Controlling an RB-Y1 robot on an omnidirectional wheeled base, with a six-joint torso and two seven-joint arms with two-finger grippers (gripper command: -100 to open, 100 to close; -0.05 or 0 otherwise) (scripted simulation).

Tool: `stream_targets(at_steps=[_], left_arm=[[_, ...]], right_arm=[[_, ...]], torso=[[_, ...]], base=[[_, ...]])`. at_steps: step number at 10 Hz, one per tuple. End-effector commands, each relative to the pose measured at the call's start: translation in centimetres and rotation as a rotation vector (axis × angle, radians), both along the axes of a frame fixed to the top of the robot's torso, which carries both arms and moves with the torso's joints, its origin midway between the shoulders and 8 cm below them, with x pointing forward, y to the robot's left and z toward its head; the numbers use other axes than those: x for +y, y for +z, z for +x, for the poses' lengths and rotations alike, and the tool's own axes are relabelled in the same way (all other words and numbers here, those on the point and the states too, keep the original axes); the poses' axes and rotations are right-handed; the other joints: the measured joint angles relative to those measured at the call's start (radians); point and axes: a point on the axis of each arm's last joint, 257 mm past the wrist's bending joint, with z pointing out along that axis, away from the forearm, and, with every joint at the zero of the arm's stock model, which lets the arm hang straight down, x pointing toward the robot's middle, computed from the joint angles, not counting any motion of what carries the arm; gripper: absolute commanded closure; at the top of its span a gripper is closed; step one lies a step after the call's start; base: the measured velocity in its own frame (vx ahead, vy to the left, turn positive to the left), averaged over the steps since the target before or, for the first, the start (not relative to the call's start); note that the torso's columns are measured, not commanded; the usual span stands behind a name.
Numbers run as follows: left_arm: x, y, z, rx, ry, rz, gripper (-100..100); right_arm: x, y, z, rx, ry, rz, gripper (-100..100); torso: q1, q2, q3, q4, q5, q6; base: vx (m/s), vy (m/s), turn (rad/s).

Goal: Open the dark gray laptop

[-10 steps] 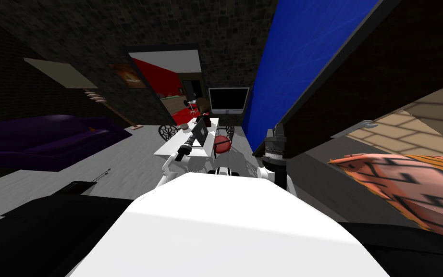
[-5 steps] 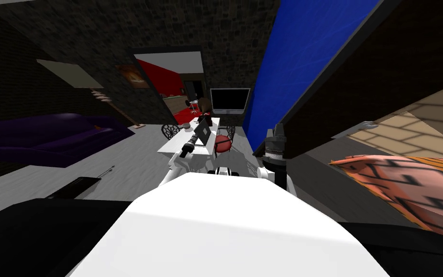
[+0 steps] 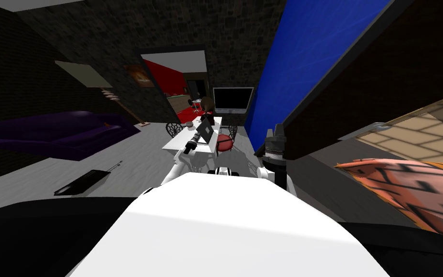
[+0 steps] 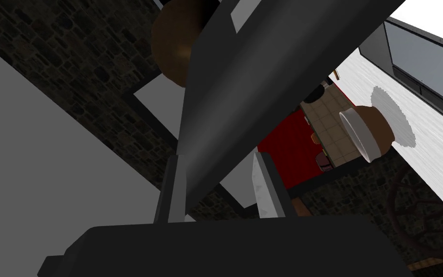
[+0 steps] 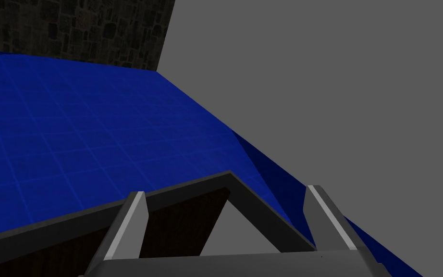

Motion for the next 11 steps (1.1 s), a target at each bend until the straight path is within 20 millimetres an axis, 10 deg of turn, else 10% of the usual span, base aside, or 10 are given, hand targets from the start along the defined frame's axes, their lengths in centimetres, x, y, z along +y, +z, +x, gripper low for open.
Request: stream_targets(at_steps=[1,11], left_arm=[[-0.9,0.4,2.0,-0.013,-0.019,-0.026,100],[-3.4,-0.1,7.8,0.0,-0.064,-0.105,100]], right_arm=[[0.0,0.0,0.0,0.0,0.0,0.0,0],[0.0,0.0,0.0,0.0,0.0,0.0,0]], torso=[[0.001,0.001,0.001,0.002,0.0,0.0],[0.002,0.003,0.003,0.004,-0.001,0.0]], base=[[-0.042,0.016,-0.014],[-0.037,0.016,0.042]])
